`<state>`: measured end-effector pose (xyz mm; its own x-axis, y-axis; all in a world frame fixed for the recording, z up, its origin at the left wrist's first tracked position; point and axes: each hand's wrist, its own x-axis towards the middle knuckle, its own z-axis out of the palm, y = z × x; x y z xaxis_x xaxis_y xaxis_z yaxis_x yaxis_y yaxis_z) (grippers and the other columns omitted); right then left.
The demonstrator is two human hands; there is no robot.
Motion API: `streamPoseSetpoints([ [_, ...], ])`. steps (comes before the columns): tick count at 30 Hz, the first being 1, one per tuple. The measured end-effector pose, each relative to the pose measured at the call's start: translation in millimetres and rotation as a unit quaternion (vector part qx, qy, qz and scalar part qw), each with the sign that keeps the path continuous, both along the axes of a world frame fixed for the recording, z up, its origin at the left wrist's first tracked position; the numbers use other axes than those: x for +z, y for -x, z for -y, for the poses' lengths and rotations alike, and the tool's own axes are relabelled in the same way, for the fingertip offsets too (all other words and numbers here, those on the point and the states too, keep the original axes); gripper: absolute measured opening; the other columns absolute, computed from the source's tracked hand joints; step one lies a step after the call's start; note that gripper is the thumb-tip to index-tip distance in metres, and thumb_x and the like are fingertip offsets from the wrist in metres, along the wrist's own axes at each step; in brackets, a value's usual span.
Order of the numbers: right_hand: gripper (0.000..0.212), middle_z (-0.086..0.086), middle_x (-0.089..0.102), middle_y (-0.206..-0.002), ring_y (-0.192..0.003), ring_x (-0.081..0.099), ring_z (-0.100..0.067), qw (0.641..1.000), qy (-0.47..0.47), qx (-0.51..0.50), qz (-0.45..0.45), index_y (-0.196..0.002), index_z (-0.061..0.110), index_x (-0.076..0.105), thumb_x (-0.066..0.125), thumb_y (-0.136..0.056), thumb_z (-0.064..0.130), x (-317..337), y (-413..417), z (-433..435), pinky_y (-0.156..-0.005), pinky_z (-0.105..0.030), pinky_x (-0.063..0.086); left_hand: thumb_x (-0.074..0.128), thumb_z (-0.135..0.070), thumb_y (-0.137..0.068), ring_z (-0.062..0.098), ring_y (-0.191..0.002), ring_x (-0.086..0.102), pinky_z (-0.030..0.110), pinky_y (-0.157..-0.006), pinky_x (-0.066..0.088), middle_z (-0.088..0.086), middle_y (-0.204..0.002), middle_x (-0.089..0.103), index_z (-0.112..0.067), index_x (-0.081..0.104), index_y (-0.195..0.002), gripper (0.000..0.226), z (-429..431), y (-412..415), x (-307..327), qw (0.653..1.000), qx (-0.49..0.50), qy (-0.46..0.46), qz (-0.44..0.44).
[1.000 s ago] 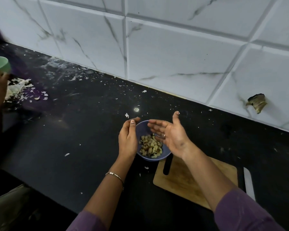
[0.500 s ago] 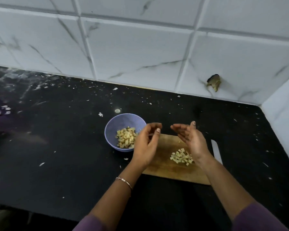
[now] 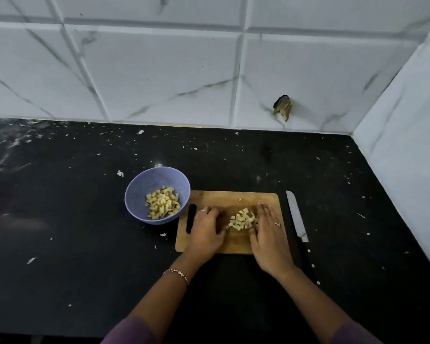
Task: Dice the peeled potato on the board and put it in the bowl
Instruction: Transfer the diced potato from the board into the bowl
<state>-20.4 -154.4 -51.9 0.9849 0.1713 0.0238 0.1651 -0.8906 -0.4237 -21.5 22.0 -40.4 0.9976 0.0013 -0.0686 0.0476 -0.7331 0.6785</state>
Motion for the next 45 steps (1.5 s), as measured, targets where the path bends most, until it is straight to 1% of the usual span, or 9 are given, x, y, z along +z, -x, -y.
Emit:
streamPoseSetpoints([
  [6,0.085,-0.001,0.003,-0.166,-0.152,-0.004,-0.014,0.996,0.001,0.072,-0.043,-0.158,0.012,0.004,0.042,-0.097,0.057,2.6,-16.6,-14.4,-0.123,-0.031,0.003,0.062,-0.019,-0.095,0.013,-0.115,0.053,0.031,-0.1,0.045,-0.002,-0.121,0.056,-0.015,0.06,-0.126,0.031,-3.0,-0.4,-5.4,0.998,0.031,0.055,0.027],
  [9,0.085,-0.001,0.018,-0.161,-0.15,0.012,-0.017,0.997,-0.009,0.077,-0.025,-0.156,0.013,0.02,0.055,-0.091,0.056,3.3,-25.3,-20.6,-0.121,-0.033,0.014,0.054,-0.016,-0.1,0.012,-0.108,0.057,0.028,-0.095,0.045,-0.007,-0.108,0.058,-0.012,0.063,-0.12,0.023,-6.6,-1.1,-4.9,0.992,0.059,0.105,0.039],
  [13,0.054,-0.002,0.047,-0.134,-0.128,0.04,-0.017,0.994,-0.033,0.088,0.05,-0.131,0.012,0.056,0.065,-0.088,0.044,-0.6,-29.8,-24.8,-0.108,-0.032,0.039,0.053,-0.015,-0.1,0.008,-0.101,0.057,0.025,-0.091,0.045,-0.014,-0.1,0.057,-0.013,0.065,-0.115,0.019,-6.6,0.4,-4.7,0.989,0.063,0.127,0.051],
  [17,0.024,-0.001,0.055,-0.108,-0.103,0.051,-0.016,0.989,-0.043,0.109,0.085,-0.105,0.012,0.064,0.066,-0.089,0.03,-3.1,-30.5,-24.4,-0.092,-0.035,0.049,0.057,-0.014,-0.098,0.009,-0.101,0.058,0.025,-0.09,0.046,-0.013,-0.1,0.057,-0.013,0.066,-0.111,0.016,-5.4,-0.2,-7.5,0.989,0.067,0.119,0.06],
  [20,0.019,0.0,0.056,-0.103,-0.096,0.053,-0.015,0.987,-0.086,0.093,0.103,-0.098,0.012,0.065,0.072,-0.085,0.023,-2.8,-27.9,-19.1,-0.086,-0.036,0.051,0.058,-0.013,-0.097,0.008,-0.105,0.058,0.026,-0.094,0.046,-0.016,-0.101,0.057,-0.014,0.066,-0.113,0.018,-6.0,-0.7,-8.1,0.988,0.068,0.125,0.055],
  [25,0.052,0.0,0.055,-0.121,-0.115,0.051,-0.017,0.987,-0.107,0.056,0.108,-0.118,0.013,0.06,0.062,-0.085,0.052,-0.8,-23.0,8.4,-0.095,-0.036,0.048,0.057,-0.013,-0.097,0.006,-0.105,0.057,0.028,-0.095,0.047,-0.012,-0.105,0.058,-0.016,0.066,-0.113,0.018,-3.7,-0.6,-7.4,0.989,0.076,0.119,0.05],
  [28,0.079,-0.001,0.05,-0.128,-0.118,0.048,-0.019,0.992,0.037,0.063,0.098,-0.131,0.017,0.053,0.04,-0.081,0.077,0.2,-21.2,14.1,-0.093,-0.038,0.048,0.055,-0.014,-0.098,0.007,-0.104,0.057,0.031,-0.095,0.048,-0.01,-0.105,0.059,-0.015,0.066,-0.113,0.018,-2.7,-1.7,-9.3,0.989,0.084,0.113,0.053],
  [31,0.084,-0.005,0.05,-0.124,-0.111,0.051,-0.023,0.985,0.124,0.071,0.101,-0.133,0.019,0.051,0.03,-0.081,0.082,0.9,-20.5,5.0,-0.09,-0.04,0.049,0.055,-0.013,-0.098,0.006,-0.101,0.056,0.029,-0.094,0.048,-0.01,-0.103,0.059,-0.014,0.067,-0.112,0.019,-2.6,-1.6,-9.8,0.988,0.087,0.112,0.058],
  [45,0.022,-0.003,0.054,-0.105,-0.082,0.053,-0.016,0.968,0.159,0.169,0.094,-0.106,0.024,0.052,0.038,-0.102,0.041,12.5,-37.6,-18.3,-0.058,-0.028,0.047,0.056,-0.01,-0.097,-0.004,-0.096,0.056,0.02,-0.088,0.046,-0.014,-0.1,0.062,-0.016,0.068,-0.107,0.017,-2.2,-2.0,-11.5,0.984,0.1,0.134,0.068],
])
